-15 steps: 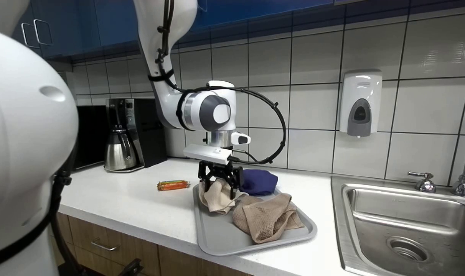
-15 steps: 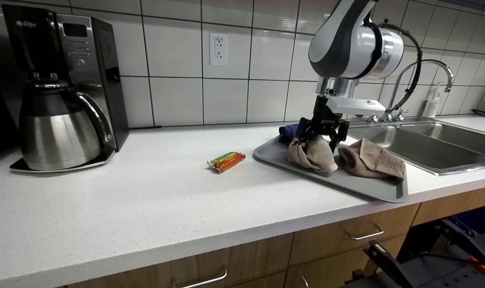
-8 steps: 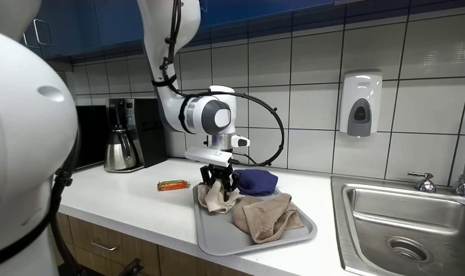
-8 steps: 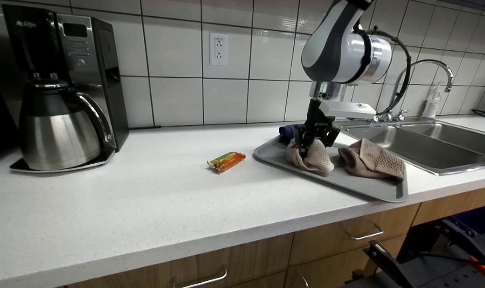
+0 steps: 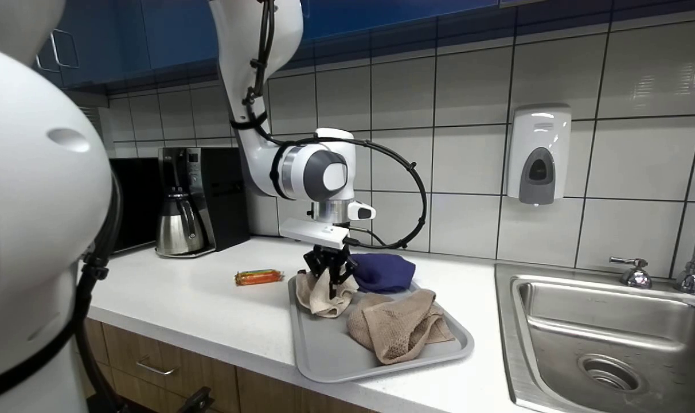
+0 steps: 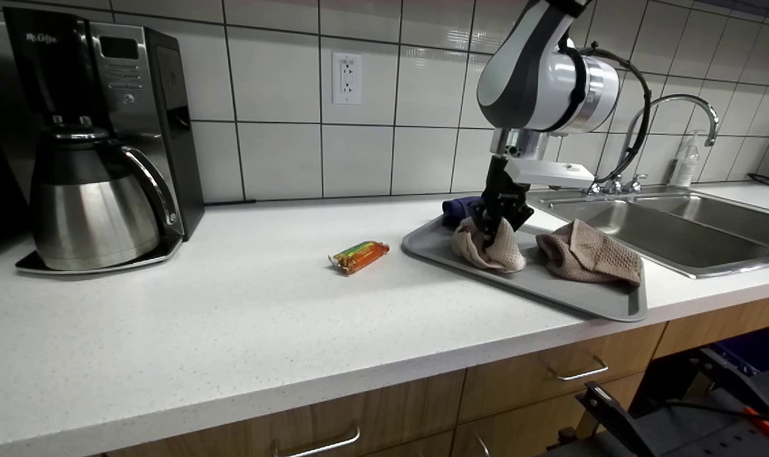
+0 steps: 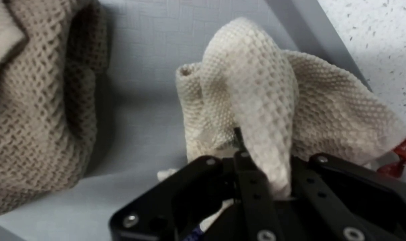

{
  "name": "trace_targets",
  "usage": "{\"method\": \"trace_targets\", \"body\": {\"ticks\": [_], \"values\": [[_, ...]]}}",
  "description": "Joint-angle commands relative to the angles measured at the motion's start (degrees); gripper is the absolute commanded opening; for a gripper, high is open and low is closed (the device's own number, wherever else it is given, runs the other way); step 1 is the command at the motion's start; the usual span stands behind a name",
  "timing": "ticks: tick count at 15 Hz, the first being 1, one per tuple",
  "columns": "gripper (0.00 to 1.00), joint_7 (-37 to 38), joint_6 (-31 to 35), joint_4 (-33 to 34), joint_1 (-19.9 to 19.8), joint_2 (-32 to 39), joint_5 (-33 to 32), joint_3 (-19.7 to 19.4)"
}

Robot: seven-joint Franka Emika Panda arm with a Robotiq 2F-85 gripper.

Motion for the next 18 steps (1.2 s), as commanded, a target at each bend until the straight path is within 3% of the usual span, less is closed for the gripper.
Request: {"method": "trace_targets", "body": {"ticks": [1, 9, 18], "values": [[0.02, -1.2, -0.5, 0.1, -1.3, -1.5, 1.2, 1.4], [0.02, 1.0, -4.0, -1.3, 0.2, -9.6, 0.7, 1.3], [0.02, 4.9, -7.7, -4.4, 4.7, -20.2, -0.2, 2.5]]}}
